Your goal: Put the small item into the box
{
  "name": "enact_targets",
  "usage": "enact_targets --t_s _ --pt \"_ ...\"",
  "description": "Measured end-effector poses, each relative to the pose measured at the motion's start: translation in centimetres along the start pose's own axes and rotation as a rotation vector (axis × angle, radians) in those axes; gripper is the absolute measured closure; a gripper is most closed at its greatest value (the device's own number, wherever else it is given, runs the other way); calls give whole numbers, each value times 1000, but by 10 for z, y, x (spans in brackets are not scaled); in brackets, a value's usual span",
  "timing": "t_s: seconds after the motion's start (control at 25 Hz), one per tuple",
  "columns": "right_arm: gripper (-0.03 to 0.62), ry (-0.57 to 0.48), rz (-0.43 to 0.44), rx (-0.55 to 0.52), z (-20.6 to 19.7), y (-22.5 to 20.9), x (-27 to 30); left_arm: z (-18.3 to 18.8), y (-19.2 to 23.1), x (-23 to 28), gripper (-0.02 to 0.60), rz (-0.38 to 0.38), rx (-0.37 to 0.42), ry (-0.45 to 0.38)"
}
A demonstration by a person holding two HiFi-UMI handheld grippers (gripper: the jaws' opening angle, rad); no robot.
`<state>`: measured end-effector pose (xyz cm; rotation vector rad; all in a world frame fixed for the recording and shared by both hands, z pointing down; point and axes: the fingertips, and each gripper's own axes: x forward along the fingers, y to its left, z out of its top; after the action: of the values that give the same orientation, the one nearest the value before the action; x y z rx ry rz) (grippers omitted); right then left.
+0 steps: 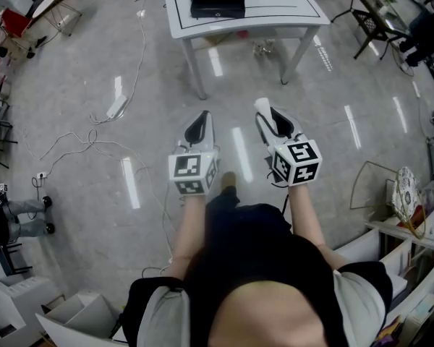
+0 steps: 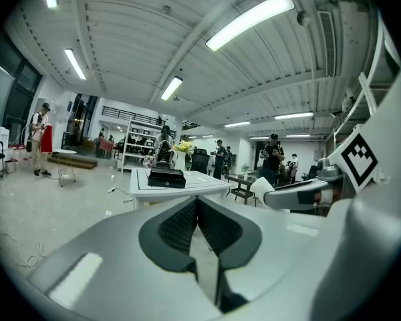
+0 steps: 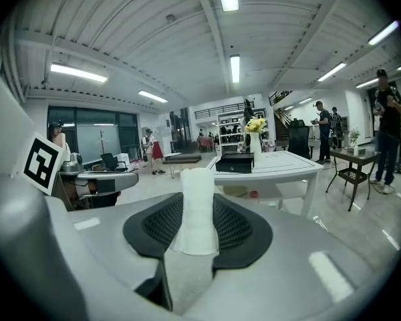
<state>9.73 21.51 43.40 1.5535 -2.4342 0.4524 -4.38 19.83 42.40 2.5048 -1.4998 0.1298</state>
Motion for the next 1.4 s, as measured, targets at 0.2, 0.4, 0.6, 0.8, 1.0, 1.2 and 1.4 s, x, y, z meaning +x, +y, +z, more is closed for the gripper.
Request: enact_targets --t_s 0.2,0.4,0.6,0.8,1.0,1.2,1.4 --pt "456 -3 -4 -3 11 -9 24 7 12 22 571 -10 5 -1" --pt "456 -4 -5 -15 19 -13 48 10 24 41 571 -32 16 5" --pt "456 -8 -4 -5 22 -15 67 12 43 52 571 -22 14 4" --pt "456 -8 -10 -3 25 -17 75 14 52 60 571 -32 14 8" --pt "456 -3 -24 5 26 -25 78 13 46 65 571 -63 35 32" --pt "456 -2 -21 14 26 -22 81 11 56 61 571 -43 24 31" --pt "456 5 -9 19 22 -20 80 7 56 55 571 -36 12 42"
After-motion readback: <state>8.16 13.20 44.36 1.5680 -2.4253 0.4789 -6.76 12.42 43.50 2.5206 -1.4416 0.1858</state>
